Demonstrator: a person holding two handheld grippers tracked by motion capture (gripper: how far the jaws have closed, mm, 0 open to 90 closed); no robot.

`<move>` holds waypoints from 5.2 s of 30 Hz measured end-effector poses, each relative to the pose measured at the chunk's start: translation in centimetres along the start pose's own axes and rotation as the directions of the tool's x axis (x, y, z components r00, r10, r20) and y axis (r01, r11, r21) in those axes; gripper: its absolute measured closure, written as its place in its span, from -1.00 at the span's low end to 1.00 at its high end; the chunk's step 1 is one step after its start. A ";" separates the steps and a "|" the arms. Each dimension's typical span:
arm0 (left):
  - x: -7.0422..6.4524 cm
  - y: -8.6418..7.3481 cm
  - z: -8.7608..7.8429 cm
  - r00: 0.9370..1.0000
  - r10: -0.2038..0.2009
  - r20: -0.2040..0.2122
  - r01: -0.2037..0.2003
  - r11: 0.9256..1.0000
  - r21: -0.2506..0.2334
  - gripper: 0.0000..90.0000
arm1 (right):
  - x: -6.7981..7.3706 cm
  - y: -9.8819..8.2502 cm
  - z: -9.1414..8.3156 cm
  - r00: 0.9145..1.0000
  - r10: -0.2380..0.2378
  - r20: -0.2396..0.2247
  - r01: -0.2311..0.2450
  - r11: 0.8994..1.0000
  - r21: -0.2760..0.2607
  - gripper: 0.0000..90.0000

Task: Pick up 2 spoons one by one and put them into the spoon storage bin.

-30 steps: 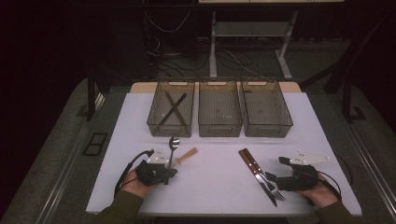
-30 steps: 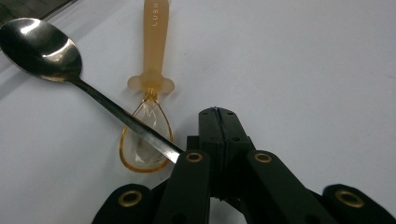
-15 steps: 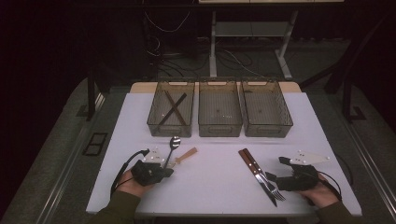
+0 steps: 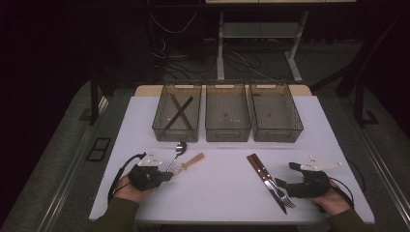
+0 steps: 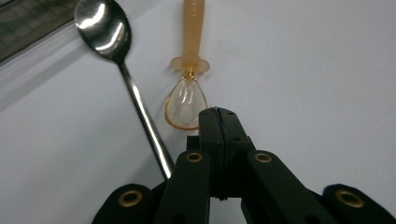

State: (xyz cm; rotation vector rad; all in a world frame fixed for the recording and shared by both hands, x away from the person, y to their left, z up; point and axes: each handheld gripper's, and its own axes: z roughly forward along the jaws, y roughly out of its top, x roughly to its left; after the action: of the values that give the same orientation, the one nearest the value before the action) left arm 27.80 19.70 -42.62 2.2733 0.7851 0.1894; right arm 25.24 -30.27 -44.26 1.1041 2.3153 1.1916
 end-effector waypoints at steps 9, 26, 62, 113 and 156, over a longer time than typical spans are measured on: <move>0.8 -1.0 -0.2 1.000 -0.022 0.001 0.022 1.000 0.017 0.98 | 0.0 0.0 0.0 1.000 0.000 0.001 0.000 1.000 0.001 -0.60; 1.0 -1.2 -0.1 0.997 -0.010 -0.077 0.015 0.998 0.068 0.98 | 0.0 0.0 0.0 1.000 -0.003 0.002 0.003 1.000 0.004 -0.60; 5.0 5.7 5.9 0.989 -0.102 -0.111 0.092 0.991 -0.094 0.02 | 0.1 0.0 0.2 1.000 0.002 0.005 -0.002 1.000 0.005 -0.60; 4.4 5.9 7.1 0.996 -0.028 -0.080 0.023 0.998 -0.054 0.78 | 0.4 0.2 0.4 1.000 -0.023 0.002 0.023 1.000 0.012 -0.60; 4.7 9.3 2.8 0.999 -0.024 -0.025 0.021 0.992 -0.126 0.93 | 1.0 0.7 1.2 0.999 0.027 -0.034 -0.028 0.999 -0.042 -0.73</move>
State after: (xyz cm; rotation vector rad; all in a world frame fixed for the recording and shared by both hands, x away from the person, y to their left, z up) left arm 37.07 15.64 -38.87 2.1461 0.7898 0.2517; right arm 25.57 -28.62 -44.34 1.1132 2.2957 1.2727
